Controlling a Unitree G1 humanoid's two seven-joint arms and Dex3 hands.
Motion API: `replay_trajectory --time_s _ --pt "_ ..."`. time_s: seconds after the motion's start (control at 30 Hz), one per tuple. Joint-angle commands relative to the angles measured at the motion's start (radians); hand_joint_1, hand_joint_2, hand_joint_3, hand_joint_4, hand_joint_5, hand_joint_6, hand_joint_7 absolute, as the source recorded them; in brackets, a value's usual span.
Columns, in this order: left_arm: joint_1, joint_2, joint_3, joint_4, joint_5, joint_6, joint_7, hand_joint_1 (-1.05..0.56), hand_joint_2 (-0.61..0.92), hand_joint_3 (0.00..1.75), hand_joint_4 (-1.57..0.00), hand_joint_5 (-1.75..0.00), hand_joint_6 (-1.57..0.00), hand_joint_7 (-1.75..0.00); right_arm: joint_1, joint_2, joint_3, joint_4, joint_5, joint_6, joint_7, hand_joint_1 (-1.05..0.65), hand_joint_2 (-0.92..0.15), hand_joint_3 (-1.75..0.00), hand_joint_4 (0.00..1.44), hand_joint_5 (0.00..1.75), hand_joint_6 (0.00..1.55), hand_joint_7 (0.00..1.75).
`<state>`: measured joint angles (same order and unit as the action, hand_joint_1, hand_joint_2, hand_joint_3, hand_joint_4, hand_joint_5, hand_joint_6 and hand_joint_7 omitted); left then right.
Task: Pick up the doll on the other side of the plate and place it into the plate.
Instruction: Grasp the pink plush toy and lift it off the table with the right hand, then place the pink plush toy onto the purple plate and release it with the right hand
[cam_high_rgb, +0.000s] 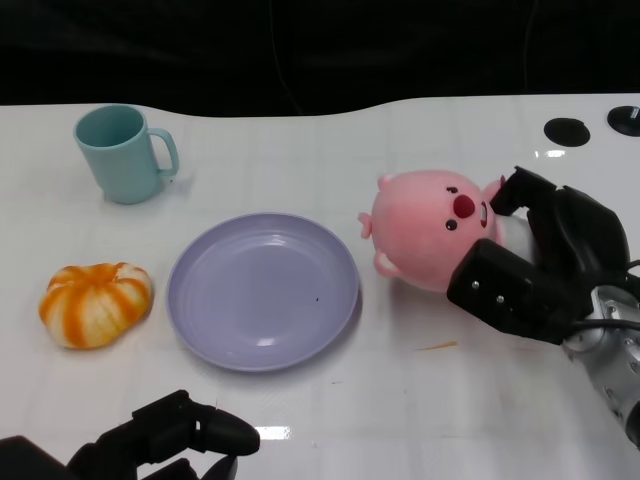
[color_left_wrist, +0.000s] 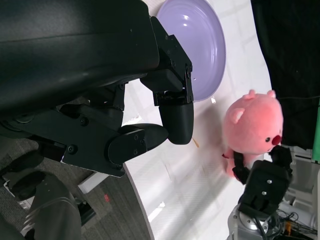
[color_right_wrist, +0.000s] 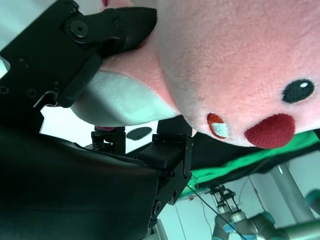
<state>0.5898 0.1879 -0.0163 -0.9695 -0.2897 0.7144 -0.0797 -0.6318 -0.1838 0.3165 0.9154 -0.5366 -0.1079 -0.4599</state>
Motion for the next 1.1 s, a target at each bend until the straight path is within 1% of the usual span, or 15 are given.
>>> replay_trajectory --time_s 0.03,0.13,0.23,0.3,0.37,0.43,0.5,0.57,0.7,0.83,0.9,0.97,1.1 --pt "0.013 0.018 -0.001 0.021 0.014 -0.039 -0.018 -0.21 0.81 0.67 -0.50 -1.74 -0.55 -1.24 -0.026 0.012 -0.020 -0.045 0.020 -0.014 0.004 -0.18 -0.49 -1.19 0.93 1.75 0.73 1.75" --pt "0.020 0.021 -0.007 0.028 0.020 -0.055 -0.020 -0.23 0.81 0.65 -0.48 -1.73 -0.54 -1.23 -0.052 0.031 -0.015 -0.068 0.015 -0.017 0.019 -0.18 -0.47 -1.23 0.91 1.75 0.73 1.75" --pt "0.023 0.020 -0.011 0.032 0.021 -0.058 -0.021 -0.22 0.82 0.64 -0.47 -1.74 -0.54 -1.23 -0.082 0.054 -0.004 -0.083 0.009 -0.018 0.042 -0.18 -0.41 -1.31 0.91 1.75 0.74 1.75" --pt "0.027 0.025 -0.020 0.033 0.032 -0.065 -0.019 -0.22 0.82 0.63 -0.46 -1.74 -0.53 -1.23 -0.100 0.067 0.008 -0.089 0.001 -0.028 0.055 -0.18 -0.36 -1.35 0.86 1.75 0.74 1.74" --pt "0.031 0.030 -0.030 0.028 0.046 -0.070 -0.017 -0.24 0.82 0.62 -0.46 -1.74 -0.53 -1.24 -0.122 0.091 0.020 -0.095 0.004 -0.026 0.087 -0.19 -0.35 -1.36 0.86 1.75 0.73 1.74" --pt "0.036 0.032 -0.037 0.024 0.054 -0.074 -0.017 -0.24 0.83 0.61 -0.46 -1.74 -0.52 -1.24 -0.138 0.113 0.029 -0.103 0.005 -0.022 0.115 -0.21 -0.37 -1.34 0.87 1.75 0.73 1.75" --pt "0.042 0.026 -0.041 0.020 0.055 -0.080 -0.019 -0.25 0.83 0.60 -0.45 -1.74 -0.52 -1.24 -0.155 0.139 0.045 -0.107 -0.003 -0.025 0.133 -0.19 -0.37 -1.31 0.93 1.75 0.75 1.75" --pt "0.048 0.025 -0.047 0.019 0.057 -0.091 -0.019 -0.25 0.83 0.59 -0.46 -1.74 -0.52 -1.25 -0.173 0.158 0.063 -0.111 -0.016 -0.014 0.151 -0.20 -0.36 -1.29 0.95 1.75 0.75 1.75" --pt "0.062 0.030 -0.060 0.010 0.065 -0.099 -0.015 -0.23 0.84 0.60 -0.46 -1.74 -0.52 -1.26 -0.225 0.205 0.115 -0.075 -0.066 -0.009 0.156 -0.21 -0.37 -1.25 0.91 1.75 0.72 1.75" --pt "0.067 0.034 -0.073 -0.009 0.072 -0.080 -0.010 -0.25 0.84 0.60 -0.45 -1.75 -0.51 -1.26 -0.269 0.248 0.141 -0.035 -0.078 -0.010 0.167 -0.22 -0.37 -1.24 0.91 1.75 0.72 1.75" --pt "0.068 0.022 -0.073 -0.009 0.058 -0.081 -0.011 -0.24 0.84 0.59 -0.45 -1.75 -0.51 -1.27 -0.294 0.270 0.149 -0.007 -0.078 -0.011 0.181 -0.22 -0.37 -1.22 0.91 1.75 0.72 1.75" --pt "0.068 0.013 -0.075 -0.012 0.051 -0.076 -0.006 -0.25 0.84 0.59 -0.45 -1.75 -0.51 -1.27 -0.311 0.284 0.157 0.024 -0.081 -0.020 0.178 -0.23 -0.38 -1.21 0.93 1.75 0.73 1.75" --pt "0.064 -0.015 -0.080 -0.015 0.041 -0.061 0.011 -0.22 0.85 0.60 -0.48 -1.75 -0.53 -1.27 -0.333 0.301 0.175 0.077 -0.090 -0.035 0.171 -0.21 -0.36 -1.19 0.97 1.75 0.74 1.75"
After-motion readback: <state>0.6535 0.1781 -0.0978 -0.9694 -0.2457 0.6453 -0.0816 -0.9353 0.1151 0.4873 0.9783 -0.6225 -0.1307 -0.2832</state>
